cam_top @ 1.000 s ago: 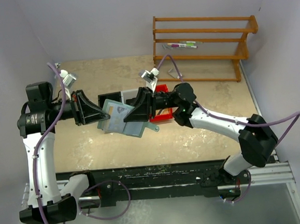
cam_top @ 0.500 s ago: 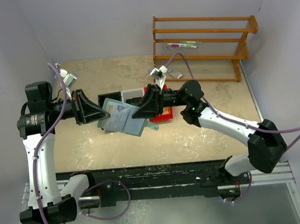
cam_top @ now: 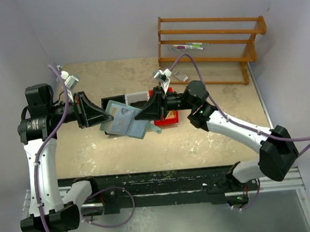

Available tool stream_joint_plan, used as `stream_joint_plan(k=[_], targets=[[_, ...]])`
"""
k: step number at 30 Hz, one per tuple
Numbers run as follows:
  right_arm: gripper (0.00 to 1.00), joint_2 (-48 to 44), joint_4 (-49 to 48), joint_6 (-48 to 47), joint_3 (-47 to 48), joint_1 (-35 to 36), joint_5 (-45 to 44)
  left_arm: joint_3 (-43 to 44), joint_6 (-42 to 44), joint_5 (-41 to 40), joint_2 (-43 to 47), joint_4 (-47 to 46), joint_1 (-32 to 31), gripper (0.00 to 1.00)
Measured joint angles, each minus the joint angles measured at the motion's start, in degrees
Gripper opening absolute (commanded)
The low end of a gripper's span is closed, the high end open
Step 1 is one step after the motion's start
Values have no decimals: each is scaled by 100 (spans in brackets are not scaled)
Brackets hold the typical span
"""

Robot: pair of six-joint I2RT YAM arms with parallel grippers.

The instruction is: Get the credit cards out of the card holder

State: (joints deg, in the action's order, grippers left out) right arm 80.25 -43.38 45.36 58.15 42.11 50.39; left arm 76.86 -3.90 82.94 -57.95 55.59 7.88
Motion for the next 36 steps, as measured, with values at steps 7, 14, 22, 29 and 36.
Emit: stream_joint_plan(k=[7,14,22,29,36], targets=[[0,-83,26,2,-39,35,2,-225,-210,195,-46,-111,7,19],[0,-83,39,-9,-37,125,-118,-273,-737,256,-17,-509,33,26],[0,-76,184,-144,-20,278,-293,-413,-1720,385,275,-1550,20,36],[0,-76,330,-179,-20,306,-295,-417,-1805,354,315,-1720,20,34],[0,-50,610,-118,103,306,-293,-404,-737,-81,396,-835,20,37]])
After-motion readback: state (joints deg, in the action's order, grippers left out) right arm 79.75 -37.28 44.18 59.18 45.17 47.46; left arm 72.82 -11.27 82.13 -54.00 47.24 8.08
